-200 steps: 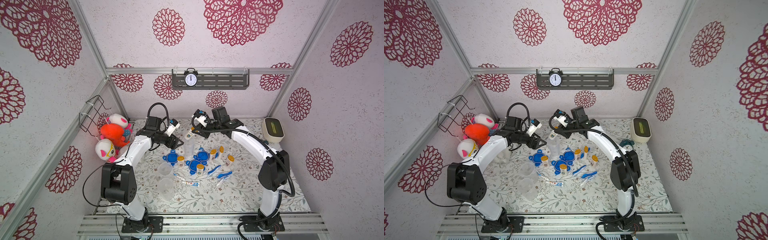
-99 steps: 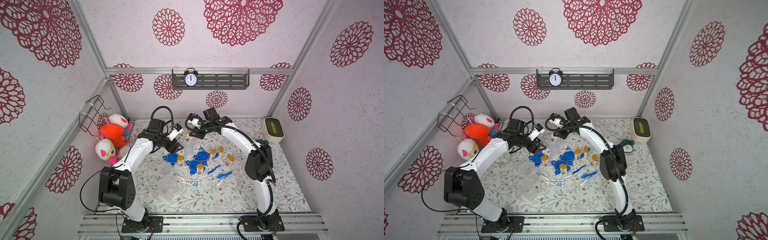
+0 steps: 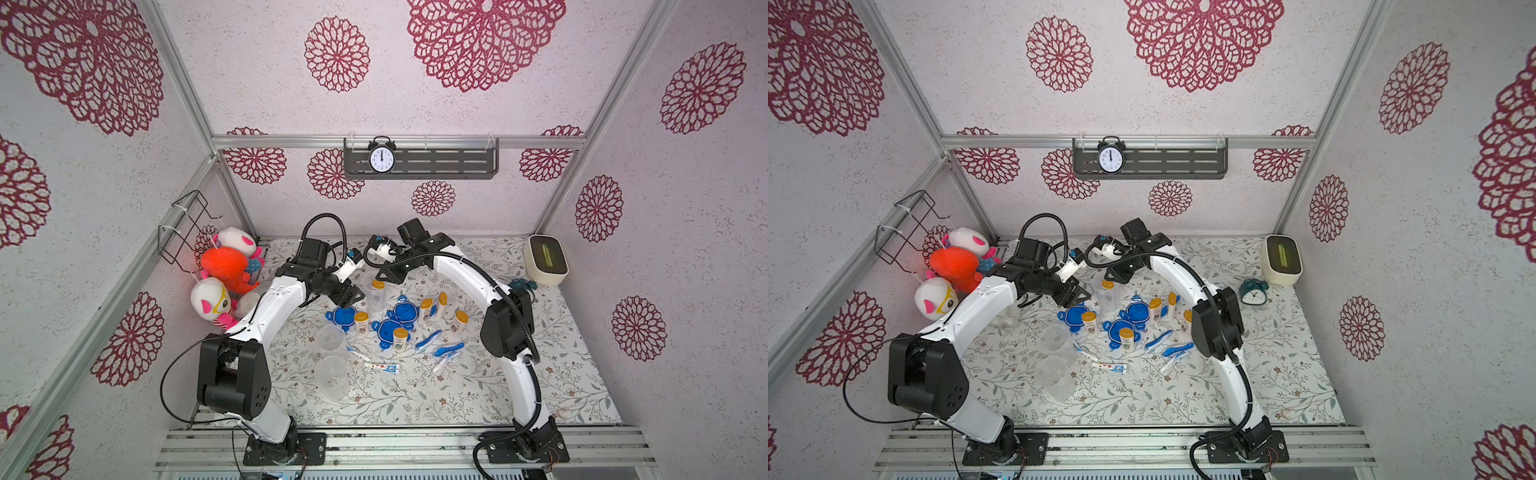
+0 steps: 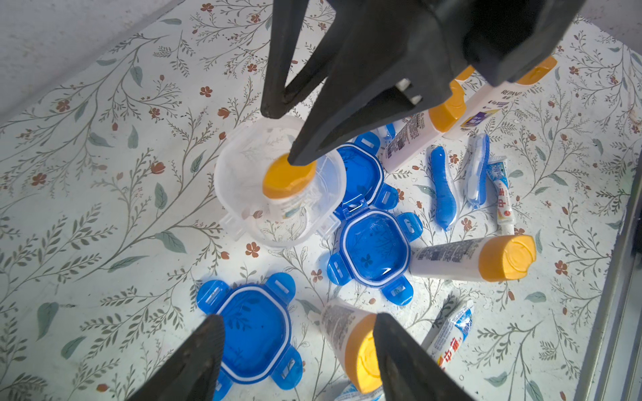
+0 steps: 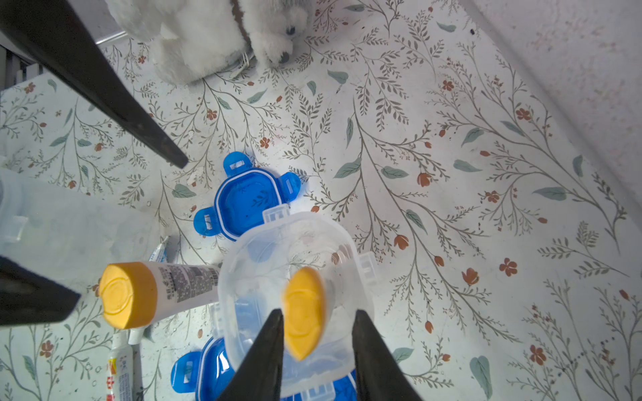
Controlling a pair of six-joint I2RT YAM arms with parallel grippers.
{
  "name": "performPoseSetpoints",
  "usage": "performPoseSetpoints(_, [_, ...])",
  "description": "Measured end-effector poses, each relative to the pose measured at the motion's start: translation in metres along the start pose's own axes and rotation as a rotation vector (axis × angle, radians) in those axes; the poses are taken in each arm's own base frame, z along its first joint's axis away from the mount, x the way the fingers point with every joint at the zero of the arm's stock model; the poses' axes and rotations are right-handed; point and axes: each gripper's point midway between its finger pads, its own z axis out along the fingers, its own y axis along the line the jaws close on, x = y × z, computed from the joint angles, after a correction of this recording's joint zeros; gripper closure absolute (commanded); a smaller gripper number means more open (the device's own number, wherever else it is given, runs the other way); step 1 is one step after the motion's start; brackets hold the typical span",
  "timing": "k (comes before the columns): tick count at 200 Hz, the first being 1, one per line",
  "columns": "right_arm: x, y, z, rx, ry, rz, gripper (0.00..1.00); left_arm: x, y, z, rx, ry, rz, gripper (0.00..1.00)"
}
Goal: Pack away toiletry kits
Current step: Place the toiletry item into the container, then pick up the toiletry item from the center of the board.
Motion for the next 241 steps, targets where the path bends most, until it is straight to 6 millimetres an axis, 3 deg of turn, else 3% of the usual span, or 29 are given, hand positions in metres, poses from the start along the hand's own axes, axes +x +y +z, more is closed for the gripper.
performPoseSetpoints(61, [-0.005, 0.002, -0.002, -0.007, -0.019, -0.009, 0.58, 0.0, -0.002, 0.0, 0.01, -0.003, 0.011, 0.31])
performPoseSetpoints(86, [-0.015, 0.006, -0.015, -0.012, -0.067, 0.002, 0.57, 0.005, -0.007, 0.003, 0.026, 0.008, 0.034, 0.32])
performPoseSetpoints(108, [-0.024, 0.013, -0.043, 0.0, -0.127, 0.009, 0.53, 0.02, -0.015, 0.011, 0.052, 0.042, 0.041, 0.33])
performPoseSetpoints(155, [-0.044, 0.018, -0.13, 0.099, -0.314, 0.023, 0.49, 0.039, -0.036, 0.024, 0.104, 0.096, 0.046, 0.34])
performPoseSetpoints(177, [-0.044, 0.013, -0.153, 0.14, -0.369, 0.036, 0.49, 0.041, -0.041, 0.026, 0.114, 0.103, 0.049, 0.34])
performPoseSetpoints(194, [-0.037, 0.007, -0.156, 0.155, -0.382, 0.059, 0.49, 0.043, -0.044, 0.028, 0.116, 0.109, 0.05, 0.34])
performPoseSetpoints(241, [-0.011, -0.003, -0.143, 0.149, -0.353, 0.126, 0.49, 0.046, -0.044, 0.029, 0.107, 0.124, 0.034, 0.43])
